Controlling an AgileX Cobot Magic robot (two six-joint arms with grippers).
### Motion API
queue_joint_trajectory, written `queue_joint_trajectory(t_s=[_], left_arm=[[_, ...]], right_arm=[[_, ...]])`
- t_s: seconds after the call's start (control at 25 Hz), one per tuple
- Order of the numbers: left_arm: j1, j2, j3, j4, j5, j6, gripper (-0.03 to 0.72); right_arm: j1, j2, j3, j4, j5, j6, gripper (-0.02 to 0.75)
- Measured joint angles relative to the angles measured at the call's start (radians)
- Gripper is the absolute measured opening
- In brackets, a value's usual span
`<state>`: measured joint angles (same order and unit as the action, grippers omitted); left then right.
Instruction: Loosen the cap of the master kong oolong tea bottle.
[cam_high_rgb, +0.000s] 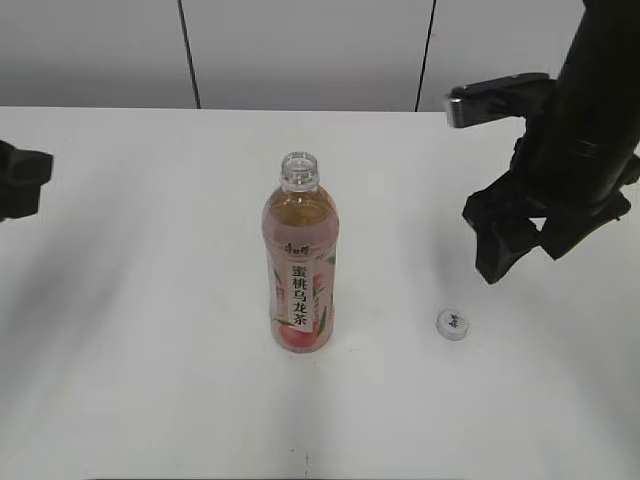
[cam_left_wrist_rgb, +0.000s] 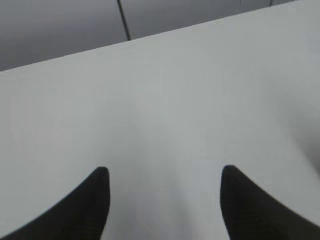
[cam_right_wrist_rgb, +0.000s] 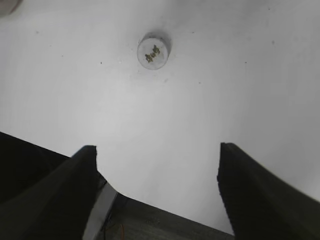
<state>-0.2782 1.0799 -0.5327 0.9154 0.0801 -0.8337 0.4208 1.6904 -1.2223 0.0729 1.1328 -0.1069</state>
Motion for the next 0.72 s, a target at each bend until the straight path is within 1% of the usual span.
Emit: queue_joint_trajectory(t_s=[0.04, 0.12, 0.16, 0.28, 0.36, 0.44, 0.52, 0.72], left_arm=[[-0.007, -0.023, 0.0, -0.016, 0.064, 0.042, 0.424], [-0.032, -0.057, 0.0, -0.063, 0.19, 0.162, 0.424], [-0.04, -0.069, -0.001, -0.109, 0.244, 0.217, 0.424], [-0.048, -0.089, -0.013, -0.306, 0.399, 0.318, 0.423], [-0.049, -0.104, -0.014, -0.483, 0.454, 0.43, 0.423], [-0.05, -0.134, -0.015, -0.607, 0.486, 0.511, 0.423], [-0.05, -0.176, -0.017, -0.673, 0.524, 0.547, 0.423], [-0.05, -0.381, -0.02, -0.751, 0.67, 0.601, 0.421]], right_arm=[[0.0, -0.017, 0.004, 0.0, 0.0, 0.0, 0.563], [0.0, -0.046, 0.01, 0.0, 0.0, 0.001, 0.563], [0.0, -0.058, 0.011, 0.0, 0.0, 0.001, 0.563], [0.0, -0.086, 0.012, 0.0, 0.003, 0.006, 0.563], [0.0, -0.112, 0.026, 0.0, 0.01, 0.01, 0.563], [0.0, -0.155, 0.054, -0.006, 0.012, 0.013, 0.563], [0.0, -0.205, 0.087, -0.015, 0.013, 0.018, 0.563], [0.0, -0.366, 0.183, -0.029, 0.03, 0.026, 0.563]])
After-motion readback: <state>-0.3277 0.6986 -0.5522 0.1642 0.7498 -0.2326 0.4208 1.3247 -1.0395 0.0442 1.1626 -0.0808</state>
